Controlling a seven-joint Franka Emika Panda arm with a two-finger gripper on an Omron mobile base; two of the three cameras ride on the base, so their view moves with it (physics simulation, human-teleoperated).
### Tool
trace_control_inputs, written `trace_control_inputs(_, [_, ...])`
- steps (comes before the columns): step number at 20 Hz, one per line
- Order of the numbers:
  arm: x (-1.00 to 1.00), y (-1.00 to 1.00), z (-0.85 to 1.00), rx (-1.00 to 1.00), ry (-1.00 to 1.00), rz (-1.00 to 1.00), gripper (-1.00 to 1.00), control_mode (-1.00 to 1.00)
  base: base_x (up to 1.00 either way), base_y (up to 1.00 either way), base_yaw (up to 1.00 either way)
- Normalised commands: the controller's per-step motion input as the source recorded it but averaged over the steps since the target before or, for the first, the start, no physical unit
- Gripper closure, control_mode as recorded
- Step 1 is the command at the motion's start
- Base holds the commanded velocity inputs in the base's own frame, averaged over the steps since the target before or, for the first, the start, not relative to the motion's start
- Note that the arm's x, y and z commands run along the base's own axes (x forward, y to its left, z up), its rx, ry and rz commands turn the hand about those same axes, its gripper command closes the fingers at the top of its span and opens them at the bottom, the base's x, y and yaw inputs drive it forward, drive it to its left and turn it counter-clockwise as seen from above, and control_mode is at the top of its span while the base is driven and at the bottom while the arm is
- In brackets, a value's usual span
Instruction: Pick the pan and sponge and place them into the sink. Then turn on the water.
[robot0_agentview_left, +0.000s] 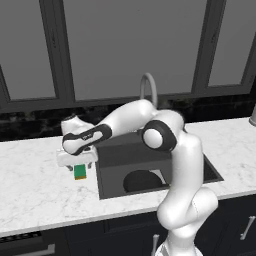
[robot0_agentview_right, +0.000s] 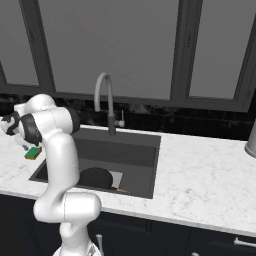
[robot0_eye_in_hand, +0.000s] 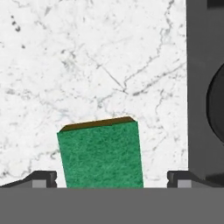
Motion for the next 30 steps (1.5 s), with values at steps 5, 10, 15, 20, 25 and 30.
trace_control_inputs(5, [0.0,0.01,-0.22,0.0,0.05,0.0,-1.0,-1.0,0.0,0.0,0.0])
trace_control_inputs(10, [0.0,0.0,-0.23,0.0,0.03,0.0,-1.0,-1.0,0.0,0.0,0.0])
trace_control_inputs(15, [0.0,0.0,-0.19,0.0,0.02,0.0,1.0,-1.0,0.0,0.0,0.0])
trace_control_inputs(20, [0.0,-0.04,-0.11,0.0,0.03,0.0,1.0,-1.0,0.0,0.0,0.0])
trace_control_inputs(25, [-0.02,-0.46,0.07,0.0,0.01,0.01,1.0,-1.0,0.0,0.0,0.0])
trace_control_inputs(30, [-0.3,-0.75,0.4,0.0,0.0,0.0,1.0,-1.0,0.0,0.0,0.0])
